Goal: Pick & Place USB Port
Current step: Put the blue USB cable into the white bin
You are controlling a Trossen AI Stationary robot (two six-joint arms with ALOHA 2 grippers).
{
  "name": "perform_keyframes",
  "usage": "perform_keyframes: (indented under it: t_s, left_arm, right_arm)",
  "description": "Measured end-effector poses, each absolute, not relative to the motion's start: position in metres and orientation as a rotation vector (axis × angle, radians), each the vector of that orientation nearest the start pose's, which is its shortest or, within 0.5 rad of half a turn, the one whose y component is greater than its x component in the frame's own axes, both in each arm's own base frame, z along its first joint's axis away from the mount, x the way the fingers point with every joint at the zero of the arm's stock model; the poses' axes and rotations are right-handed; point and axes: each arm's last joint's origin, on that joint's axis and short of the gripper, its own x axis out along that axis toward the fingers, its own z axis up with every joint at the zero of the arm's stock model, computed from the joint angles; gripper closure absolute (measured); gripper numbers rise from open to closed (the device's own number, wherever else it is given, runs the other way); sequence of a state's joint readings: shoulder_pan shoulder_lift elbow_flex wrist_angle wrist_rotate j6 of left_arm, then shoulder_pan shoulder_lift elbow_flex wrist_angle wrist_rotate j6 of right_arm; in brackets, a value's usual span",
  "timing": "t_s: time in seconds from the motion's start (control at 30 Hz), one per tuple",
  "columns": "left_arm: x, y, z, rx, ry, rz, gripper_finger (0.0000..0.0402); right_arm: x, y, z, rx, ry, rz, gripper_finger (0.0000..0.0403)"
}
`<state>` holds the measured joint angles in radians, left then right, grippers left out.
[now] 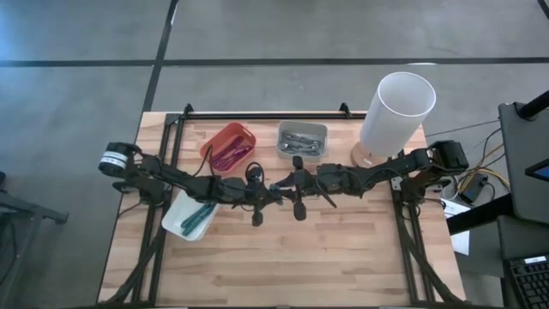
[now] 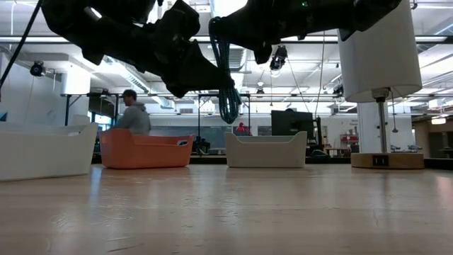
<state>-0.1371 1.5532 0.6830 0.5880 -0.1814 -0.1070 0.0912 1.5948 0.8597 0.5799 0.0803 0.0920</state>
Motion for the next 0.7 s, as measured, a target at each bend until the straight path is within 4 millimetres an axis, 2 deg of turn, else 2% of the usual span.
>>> perform_keyframes:
  t_s: [0.2,0.4,0.7]
  left_arm:
    - [0.309,-0.037,0.192,-0.064,0.276,0.059,0.0388]
    - [0.307,-0.037,0.190,-0.114,0.314,0.070,0.0382]
    - [0.288,-0.035,0.201,-0.164,0.435,0.098,0.0384]
  right_arm:
    - [0.342,0.029,0.232,0.084,0.162,0.003,0.0300]
    - [0.342,0.029,0.228,0.080,0.204,0.001,0.0266]
    - [0.339,0.029,0.218,0.091,0.316,-0.006,0.0231]
